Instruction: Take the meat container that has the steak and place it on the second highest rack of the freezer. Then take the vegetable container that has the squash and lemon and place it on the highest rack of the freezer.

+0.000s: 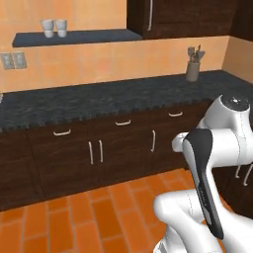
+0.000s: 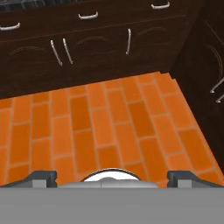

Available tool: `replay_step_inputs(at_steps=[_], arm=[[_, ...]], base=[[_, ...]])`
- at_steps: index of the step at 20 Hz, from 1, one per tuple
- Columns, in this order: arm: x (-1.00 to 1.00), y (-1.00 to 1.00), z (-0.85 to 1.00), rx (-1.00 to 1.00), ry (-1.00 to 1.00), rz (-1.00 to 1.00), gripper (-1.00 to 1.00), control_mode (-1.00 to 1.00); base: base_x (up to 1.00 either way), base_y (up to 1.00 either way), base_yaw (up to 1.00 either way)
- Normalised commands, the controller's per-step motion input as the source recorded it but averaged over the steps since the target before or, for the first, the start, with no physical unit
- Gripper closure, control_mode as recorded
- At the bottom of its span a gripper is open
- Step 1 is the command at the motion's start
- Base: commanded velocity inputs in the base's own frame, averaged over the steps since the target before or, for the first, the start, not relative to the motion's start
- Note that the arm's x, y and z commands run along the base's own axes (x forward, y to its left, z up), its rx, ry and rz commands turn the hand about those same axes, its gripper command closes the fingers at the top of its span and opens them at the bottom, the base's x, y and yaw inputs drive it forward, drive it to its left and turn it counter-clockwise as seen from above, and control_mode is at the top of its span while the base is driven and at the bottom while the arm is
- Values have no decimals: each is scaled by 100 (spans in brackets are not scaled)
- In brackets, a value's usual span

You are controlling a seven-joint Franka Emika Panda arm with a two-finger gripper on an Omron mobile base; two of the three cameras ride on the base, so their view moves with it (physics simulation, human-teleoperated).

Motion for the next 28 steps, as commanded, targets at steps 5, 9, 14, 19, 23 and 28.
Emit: replay_step_inputs(at_steps=[5, 9, 14, 19, 23, 28], arm=[[0, 0, 0, 0, 0, 0, -100, 100], [0, 0, 0, 0, 0, 0, -100, 100], [0, 0, 0, 0, 0, 0, -100, 100], [0, 0, 0, 0, 0, 0, -100, 100], [0, 0, 0, 0, 0, 0, -100, 100], [0, 0, 0, 0, 0, 0, -100, 100]], base=[[89, 0, -47], [77, 1, -58], [70, 4, -62], [68, 4, -63], [69, 2, -62], [76, 3, -58]])
